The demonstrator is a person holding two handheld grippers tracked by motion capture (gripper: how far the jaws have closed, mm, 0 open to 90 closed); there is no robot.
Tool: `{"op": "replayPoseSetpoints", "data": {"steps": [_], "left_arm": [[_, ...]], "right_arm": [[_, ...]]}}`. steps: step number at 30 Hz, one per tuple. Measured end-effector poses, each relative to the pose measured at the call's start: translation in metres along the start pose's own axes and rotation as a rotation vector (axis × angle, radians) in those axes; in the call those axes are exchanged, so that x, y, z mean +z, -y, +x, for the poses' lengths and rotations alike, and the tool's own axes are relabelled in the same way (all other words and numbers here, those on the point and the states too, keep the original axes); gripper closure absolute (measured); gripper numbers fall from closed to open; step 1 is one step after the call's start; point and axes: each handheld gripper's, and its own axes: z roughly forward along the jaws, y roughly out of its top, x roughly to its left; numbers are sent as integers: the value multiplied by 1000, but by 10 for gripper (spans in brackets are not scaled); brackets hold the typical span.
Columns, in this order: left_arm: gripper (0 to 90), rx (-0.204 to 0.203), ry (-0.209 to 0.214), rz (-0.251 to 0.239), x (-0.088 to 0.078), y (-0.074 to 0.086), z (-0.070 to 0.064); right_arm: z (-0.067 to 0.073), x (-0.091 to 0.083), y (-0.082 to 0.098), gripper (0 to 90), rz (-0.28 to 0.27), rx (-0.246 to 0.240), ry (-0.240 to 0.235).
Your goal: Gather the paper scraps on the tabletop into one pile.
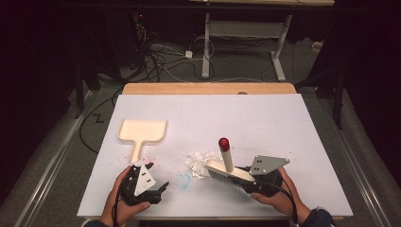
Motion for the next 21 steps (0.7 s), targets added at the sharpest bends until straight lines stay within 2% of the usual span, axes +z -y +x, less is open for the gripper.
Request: {"op": "replayPoseSetpoints", "data": {"steps": [2,6,8,11,13,15,19,21], "left_arm": [[189,-3,-1,-1,0,0,0],[190,0,-4,-2,-1,0,0],[190,0,-5,-1,-1,-1,-1],[190,1,-3,1,0,-1,-1],[190,2,-2,4,1,-1,-1],[190,-1,-1,2,1,-2,-1],[190,-1,3,4,2,-2,-1],[190,-2,4,2,2,-1,0]], "right_arm": [[0,-7,1,680,-6,-5,17],[-3,-28,2,679,-55,20,43],[-6,-37,4,679,-83,39,78],[-15,-41,7,679,-115,86,164],[-20,-35,8,679,-116,110,226],[-28,-23,9,680,-102,145,291],[-39,4,11,680,-89,139,396],[-47,21,12,680,-95,153,418]]}}
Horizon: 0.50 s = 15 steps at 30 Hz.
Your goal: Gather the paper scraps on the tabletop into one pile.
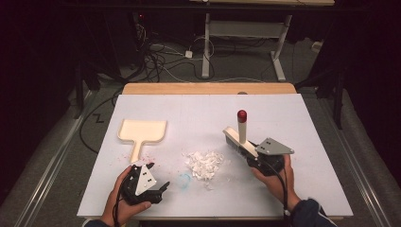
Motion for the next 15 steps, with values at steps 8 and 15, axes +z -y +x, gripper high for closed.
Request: {"op": "replayPoseSetpoints", "data": {"steps": [8,15], "left_arm": [[189,3,-1,3,0,1,1],[189,10,-2,5,0,0,0]], "right_arm": [[18,41,-1,679,-22,43,46],[53,50,-12,679,-56,-30,-71]]}}
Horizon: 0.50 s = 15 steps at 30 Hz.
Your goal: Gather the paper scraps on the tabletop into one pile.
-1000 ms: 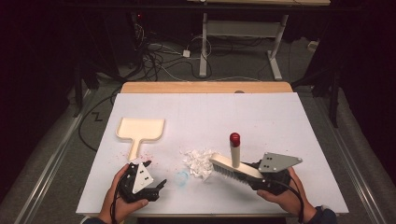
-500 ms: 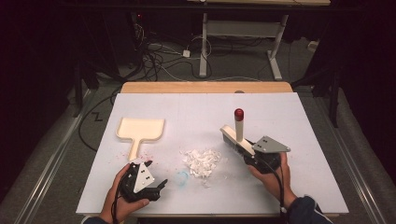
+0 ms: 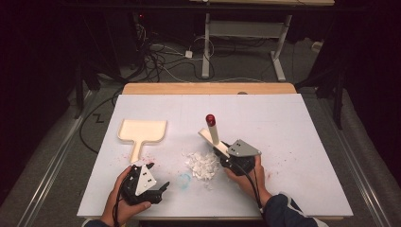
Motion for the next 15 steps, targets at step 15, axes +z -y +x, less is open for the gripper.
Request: {"op": "replayPoseSetpoints", "data": {"steps": [15], "left_arm": [[189,-1,-1,-7,-1,0,0]], "right_arm": [[-14,-37,-19,679,-68,11,-35]]}}
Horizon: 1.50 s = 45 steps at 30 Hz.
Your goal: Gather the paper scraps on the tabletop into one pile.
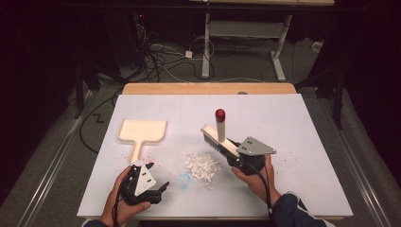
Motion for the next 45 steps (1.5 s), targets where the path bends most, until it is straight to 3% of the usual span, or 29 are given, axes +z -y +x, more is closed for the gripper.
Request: {"op": "replayPoseSetpoints", "data": {"steps": [4,9,16,20,23,26,28,32,36,39,42,45], "left_arm": [[190,-4,-2,-1,0,0,0],[190,-2,-2,1,-1,0,0],[189,0,-3,1,-1,0,-1],[190,2,-7,3,-1,0,-1],[190,-3,-8,1,-2,0,0],[196,-20,6,-7,-1,1,1],[196,-17,9,-8,-2,2,2],[196,-36,14,-13,-1,2,4],[196,-45,20,-23,-1,2,5],[196,-42,16,-21,-3,3,5],[196,-31,15,-9,-2,4,4],[196,-21,11,-2,-2,3,3]], "right_arm": [[-9,-20,-4,679,6,9,-27],[-15,-47,0,680,80,-7,-90],[-18,-94,21,680,150,-2,-169],[-19,-108,33,681,172,0,-213],[-16,-109,39,681,215,-27,-231],[-17,-101,43,682,226,-16,-258],[-17,-94,40,682,222,1,-267],[-6,-73,33,682,211,-13,-304],[-2,-53,20,682,156,-20,-315],[-4,-55,15,681,131,-20,-307],[-5,-69,13,681,114,-25,-297],[-3,-82,12,680,104,-39,-319]]}}
